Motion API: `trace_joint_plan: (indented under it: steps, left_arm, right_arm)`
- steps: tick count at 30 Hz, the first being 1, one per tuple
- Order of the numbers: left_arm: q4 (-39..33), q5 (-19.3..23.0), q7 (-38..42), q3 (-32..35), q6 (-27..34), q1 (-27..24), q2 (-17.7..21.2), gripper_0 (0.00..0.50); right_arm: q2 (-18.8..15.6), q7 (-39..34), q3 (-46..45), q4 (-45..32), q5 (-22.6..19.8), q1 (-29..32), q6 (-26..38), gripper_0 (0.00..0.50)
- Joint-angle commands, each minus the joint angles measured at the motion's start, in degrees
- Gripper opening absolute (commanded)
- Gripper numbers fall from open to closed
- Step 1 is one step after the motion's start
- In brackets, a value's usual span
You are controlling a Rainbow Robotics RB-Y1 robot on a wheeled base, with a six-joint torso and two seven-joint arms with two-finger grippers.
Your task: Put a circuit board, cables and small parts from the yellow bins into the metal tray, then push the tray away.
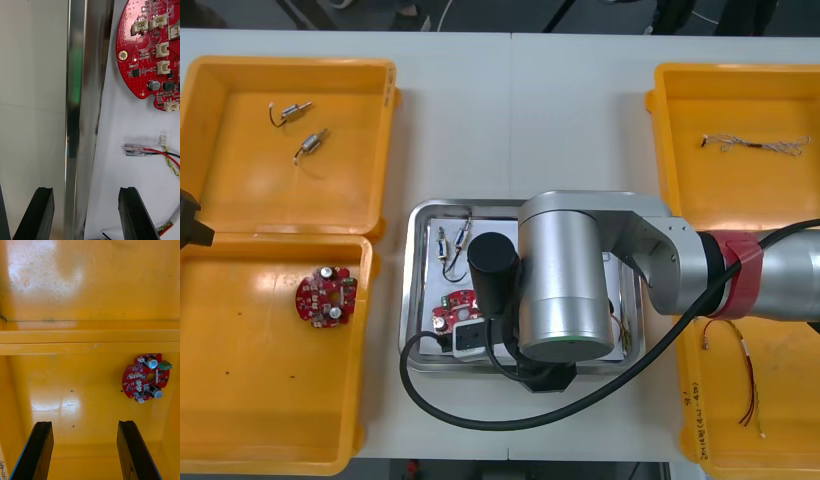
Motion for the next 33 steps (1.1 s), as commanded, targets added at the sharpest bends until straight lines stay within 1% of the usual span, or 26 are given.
trace_joint_plan:
  steps: [1,7,17,28,33]
  left_arm:
    - [-1.3,0.5,-1.2,1.7,0.4,1.0,-0.5,0.5]
    - [-1.3,0.5,-1.2,1.7,0.4,1.0,-0.5,0.5]
    - [-1.3,0.5,-1.2,1.7,0.4,1.0,-0.5,0.5]
    - [-1.3,0.5,-1.2,1.7,0.4,1.0,-0.5,0.5]
    - [-1.3,0.5,-1.2,1.7,0.4,1.0,-0.5,0.5]
  right_arm:
    - [3.0,-3.4,0.8,1.0,1.3,-1.0,-0.7,0.5]
    - [3.8,-4.0,0.8,1.1,4.6,1.6,-1.6,0.5]
    - [3.9,-4.2,0.8,1.2,6.4,5.0,-2.1,0.5]
    - [5.4,-4.5,0.8,1.2,12.3,9.5,-2.4,0.5]
    - [5.6,-4.5,0.8,1.2,13.7,9.9,-2.4,0.5]
